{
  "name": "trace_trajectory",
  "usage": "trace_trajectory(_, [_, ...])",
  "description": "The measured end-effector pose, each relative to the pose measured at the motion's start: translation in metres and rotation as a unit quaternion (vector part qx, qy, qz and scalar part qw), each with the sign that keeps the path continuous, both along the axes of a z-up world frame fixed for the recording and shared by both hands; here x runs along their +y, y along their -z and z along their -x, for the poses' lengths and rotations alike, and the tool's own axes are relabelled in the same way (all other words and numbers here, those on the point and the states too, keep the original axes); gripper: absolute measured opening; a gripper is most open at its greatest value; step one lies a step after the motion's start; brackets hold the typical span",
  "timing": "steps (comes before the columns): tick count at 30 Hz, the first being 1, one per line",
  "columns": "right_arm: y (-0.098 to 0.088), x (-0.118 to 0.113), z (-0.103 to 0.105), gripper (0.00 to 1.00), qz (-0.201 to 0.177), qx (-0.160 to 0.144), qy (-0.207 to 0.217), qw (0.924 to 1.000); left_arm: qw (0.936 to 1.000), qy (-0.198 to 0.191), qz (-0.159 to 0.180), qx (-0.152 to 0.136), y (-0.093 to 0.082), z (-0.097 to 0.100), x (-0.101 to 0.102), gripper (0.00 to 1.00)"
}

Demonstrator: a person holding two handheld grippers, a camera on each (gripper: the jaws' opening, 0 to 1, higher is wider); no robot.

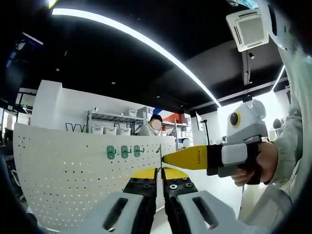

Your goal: Insert the hook assembly into the mounting plate slot until the hook locks in place.

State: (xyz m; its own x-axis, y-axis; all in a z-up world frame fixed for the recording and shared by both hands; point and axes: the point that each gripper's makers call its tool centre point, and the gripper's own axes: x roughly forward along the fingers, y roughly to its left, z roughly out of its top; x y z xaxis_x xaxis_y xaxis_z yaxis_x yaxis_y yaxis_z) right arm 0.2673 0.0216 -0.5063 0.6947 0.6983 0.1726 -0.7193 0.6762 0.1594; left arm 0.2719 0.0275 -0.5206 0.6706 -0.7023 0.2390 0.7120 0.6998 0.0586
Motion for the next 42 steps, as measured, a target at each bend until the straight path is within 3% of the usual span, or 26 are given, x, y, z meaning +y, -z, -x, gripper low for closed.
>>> trace_trajectory(24, [-0.001,0.002,0.002,0.01,0.027,-0.027,0.014,0.9992,0.9999,0.0,-0.009,0.005,0.003,0.001,-0.002,0.06])
trace_trajectory(34, [-0.003,-0.004,-0.001,0.01,0.024,-0.031,0.023,0.999,0.9998,0.0,-0.01,0.016,0.008,0.002,-0.003,0.18])
trace_trajectory(42, [0.002,-0.013,-0.008,0.01,0.027,-0.028,0.038,0.9985,0.9993,-0.021,-0.009,0.028,0.015,-0.001,0.007,0.36])
